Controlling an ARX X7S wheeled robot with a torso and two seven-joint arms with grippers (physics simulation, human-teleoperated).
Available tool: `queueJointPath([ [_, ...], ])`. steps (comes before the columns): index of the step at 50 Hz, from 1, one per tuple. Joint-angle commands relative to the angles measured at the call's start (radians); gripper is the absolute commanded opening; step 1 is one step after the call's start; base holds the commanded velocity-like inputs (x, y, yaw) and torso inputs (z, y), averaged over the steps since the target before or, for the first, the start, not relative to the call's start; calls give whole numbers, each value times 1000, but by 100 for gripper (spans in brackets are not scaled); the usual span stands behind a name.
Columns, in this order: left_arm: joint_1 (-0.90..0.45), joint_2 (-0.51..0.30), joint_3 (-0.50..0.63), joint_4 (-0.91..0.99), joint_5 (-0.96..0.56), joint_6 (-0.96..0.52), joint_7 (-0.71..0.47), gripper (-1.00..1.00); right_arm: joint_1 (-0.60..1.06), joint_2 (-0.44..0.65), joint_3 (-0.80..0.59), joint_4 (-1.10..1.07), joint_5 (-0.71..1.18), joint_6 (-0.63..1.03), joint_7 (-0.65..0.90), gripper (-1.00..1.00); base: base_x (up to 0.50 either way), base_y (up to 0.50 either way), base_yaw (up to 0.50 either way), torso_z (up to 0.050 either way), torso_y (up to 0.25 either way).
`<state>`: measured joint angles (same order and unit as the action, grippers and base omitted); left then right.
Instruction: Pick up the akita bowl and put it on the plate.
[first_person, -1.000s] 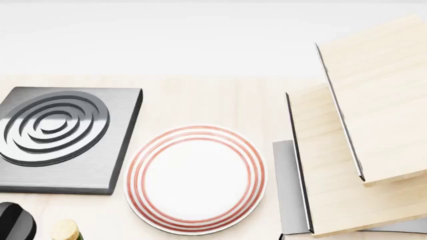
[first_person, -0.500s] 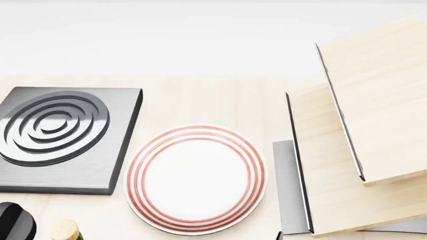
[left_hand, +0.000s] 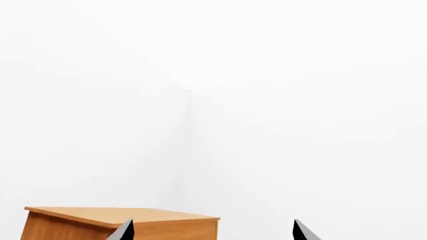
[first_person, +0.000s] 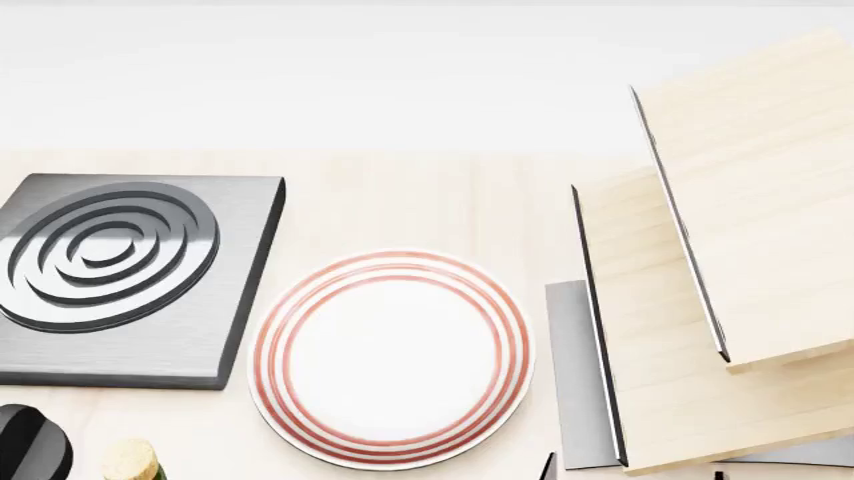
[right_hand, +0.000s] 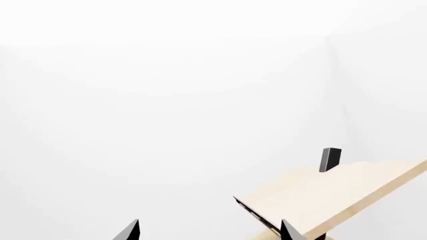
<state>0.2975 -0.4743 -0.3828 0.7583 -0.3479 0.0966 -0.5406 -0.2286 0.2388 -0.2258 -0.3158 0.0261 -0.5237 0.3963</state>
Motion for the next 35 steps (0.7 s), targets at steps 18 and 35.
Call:
queueJointPath([
  [18,-231,-245,-79,-83,-288,-438,-101,100,65,-2,-16,81,24,31,8,100,0,0,0,0,0],
  [35,-388,-381,-76,-150,-404,-637,-181,100,86,0,-22,95,27,53,17,100,0,0,0,0,0],
])
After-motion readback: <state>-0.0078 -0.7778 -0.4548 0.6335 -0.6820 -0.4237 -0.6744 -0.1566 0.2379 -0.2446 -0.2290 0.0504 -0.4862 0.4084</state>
